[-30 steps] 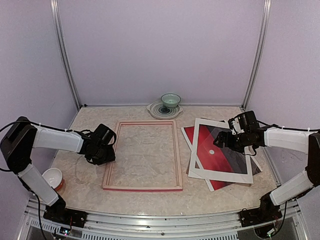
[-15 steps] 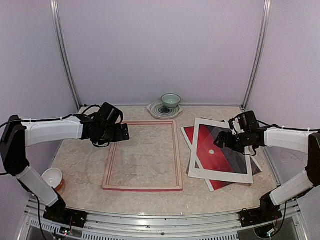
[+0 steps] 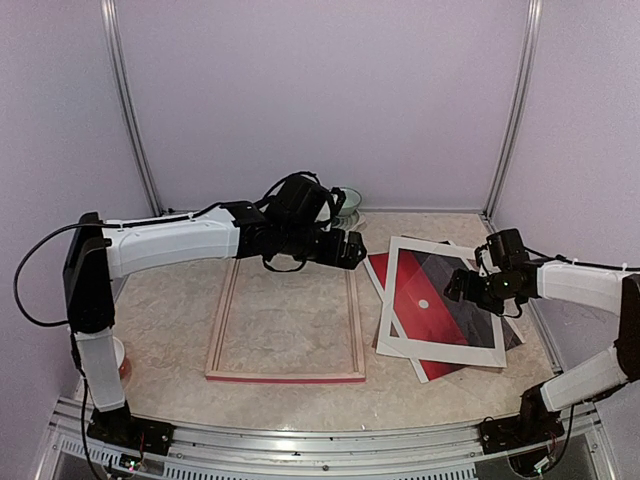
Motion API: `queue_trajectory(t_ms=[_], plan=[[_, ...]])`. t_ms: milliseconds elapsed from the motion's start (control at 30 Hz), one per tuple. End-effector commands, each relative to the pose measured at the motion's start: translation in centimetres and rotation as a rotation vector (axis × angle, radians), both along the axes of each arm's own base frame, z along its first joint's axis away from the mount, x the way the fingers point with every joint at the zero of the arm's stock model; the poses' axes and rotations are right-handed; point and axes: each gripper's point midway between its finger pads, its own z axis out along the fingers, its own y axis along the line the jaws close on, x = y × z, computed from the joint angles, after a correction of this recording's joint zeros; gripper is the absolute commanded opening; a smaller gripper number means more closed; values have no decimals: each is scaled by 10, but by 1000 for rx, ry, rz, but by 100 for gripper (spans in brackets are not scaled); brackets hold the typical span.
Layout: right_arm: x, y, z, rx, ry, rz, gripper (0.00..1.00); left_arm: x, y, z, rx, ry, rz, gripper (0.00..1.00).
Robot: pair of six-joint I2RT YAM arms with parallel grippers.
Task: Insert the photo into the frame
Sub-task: Move the frame body to the center of the board, then pick up the glass panel from the mat board.
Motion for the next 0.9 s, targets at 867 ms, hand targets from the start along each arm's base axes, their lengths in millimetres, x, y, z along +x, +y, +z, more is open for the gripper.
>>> queue_trajectory(t_ms=[867], plan=[[-14, -30, -39, -3, 100, -84, 99, -77, -116, -123, 177, 223, -507, 99]])
